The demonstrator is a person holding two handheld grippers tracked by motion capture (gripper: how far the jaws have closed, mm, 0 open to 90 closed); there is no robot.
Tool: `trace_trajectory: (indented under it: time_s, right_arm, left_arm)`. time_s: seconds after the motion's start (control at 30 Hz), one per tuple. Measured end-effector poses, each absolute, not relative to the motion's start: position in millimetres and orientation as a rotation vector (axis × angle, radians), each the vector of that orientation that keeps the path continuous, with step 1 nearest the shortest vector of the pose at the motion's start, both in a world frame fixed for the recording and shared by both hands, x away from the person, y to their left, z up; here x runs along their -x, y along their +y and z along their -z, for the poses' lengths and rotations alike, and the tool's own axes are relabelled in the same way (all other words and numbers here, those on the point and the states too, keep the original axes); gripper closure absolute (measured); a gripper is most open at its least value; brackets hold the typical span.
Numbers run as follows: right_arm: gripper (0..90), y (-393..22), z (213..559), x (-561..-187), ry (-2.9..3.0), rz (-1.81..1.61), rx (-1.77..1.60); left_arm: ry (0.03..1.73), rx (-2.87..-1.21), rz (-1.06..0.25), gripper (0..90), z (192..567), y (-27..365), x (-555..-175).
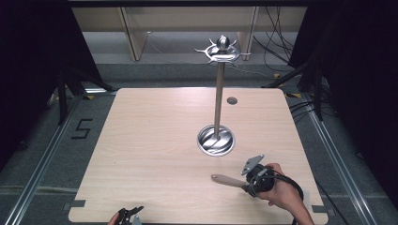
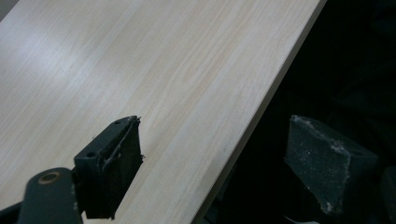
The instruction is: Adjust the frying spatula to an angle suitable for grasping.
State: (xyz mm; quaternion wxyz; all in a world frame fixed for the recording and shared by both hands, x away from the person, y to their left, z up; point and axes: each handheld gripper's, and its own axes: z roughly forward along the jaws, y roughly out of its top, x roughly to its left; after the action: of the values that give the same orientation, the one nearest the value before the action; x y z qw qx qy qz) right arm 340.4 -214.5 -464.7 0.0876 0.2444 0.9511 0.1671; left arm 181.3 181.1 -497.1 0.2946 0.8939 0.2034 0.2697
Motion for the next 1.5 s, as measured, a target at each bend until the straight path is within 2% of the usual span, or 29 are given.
trace_trajectory:
  time_s: [0.53, 0.57, 1.2, 1.5]
  right_arm:
    - [67.2, -210, 472, -352, 2.920, -0.416, -0.716]
    - [67.6, -209, 473, -352, 2.927, -0.415, -0.726]
    - [75.9, -200, 473, -358, 2.953, -0.241, -0.657]
    - [76.3, -201, 474, -359, 2.934, -0.249, -0.645]
  left_arm:
    - [0.536, -2.388, -0.705, 17.6, 496, 182, -181]
    - [0.541, -2.379, -0.733, 17.6, 496, 182, -181]
    - [0.523, -2.396, -0.723, 17.7, 495, 181, -180]
    - [0.523, -2.398, -0.721, 17.9, 495, 182, -180]
